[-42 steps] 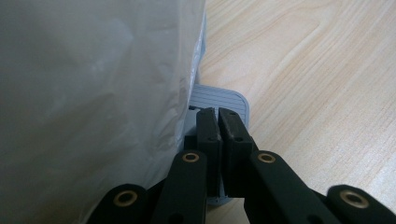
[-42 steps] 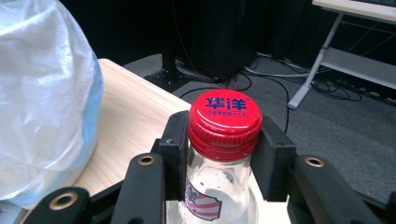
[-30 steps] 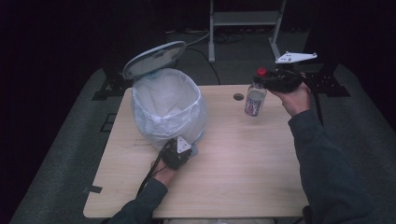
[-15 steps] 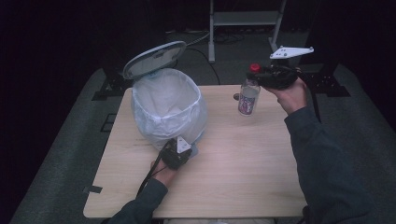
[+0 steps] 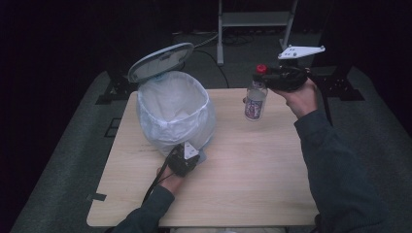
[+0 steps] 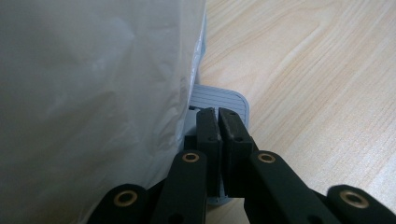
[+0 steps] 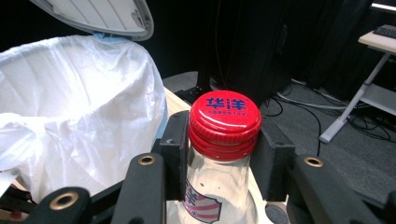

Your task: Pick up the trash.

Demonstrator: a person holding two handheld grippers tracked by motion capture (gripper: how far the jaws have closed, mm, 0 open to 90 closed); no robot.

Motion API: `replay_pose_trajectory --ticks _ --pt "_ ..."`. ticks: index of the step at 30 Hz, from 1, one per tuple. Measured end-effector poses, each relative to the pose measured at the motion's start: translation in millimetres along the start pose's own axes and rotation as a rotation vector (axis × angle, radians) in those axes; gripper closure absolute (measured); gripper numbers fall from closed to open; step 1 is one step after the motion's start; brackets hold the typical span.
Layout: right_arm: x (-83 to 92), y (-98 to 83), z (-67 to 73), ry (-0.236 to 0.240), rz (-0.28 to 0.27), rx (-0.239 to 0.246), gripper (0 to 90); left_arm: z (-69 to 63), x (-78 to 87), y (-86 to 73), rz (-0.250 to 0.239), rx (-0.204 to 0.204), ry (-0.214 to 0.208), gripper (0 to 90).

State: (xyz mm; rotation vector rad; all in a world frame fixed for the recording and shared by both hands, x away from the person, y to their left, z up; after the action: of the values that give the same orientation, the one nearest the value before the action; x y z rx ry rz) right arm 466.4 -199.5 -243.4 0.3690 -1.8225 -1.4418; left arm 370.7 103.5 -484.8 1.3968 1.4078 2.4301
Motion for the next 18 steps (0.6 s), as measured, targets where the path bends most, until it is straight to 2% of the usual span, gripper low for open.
replay_pose_trajectory --ticks 1,18 --pt "1.3 2.9 1.7 0.004 -0.005 0.002 60.0 -1.6 -0.4 -0.5 0.001 0.023 -0.009 87.8" --pt "8.3 27.1 20.6 0.056 -0.043 0.038 60.1 -1.2 -0.9 -0.6 -0.002 0.019 -0.009 87.8"
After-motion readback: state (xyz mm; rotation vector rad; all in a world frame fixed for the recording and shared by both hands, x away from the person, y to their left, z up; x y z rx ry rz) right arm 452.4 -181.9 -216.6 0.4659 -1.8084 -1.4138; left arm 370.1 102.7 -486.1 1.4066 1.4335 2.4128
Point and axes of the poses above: each handheld gripper's, and its own axes: x roughly backward along the jaws, y roughly out of its top, z roughly to its left, the point moved 3 cm from there along -x, roughly forward along the jaws, and after that the axes turned 2 degrees about z, right-handed, at the moved point
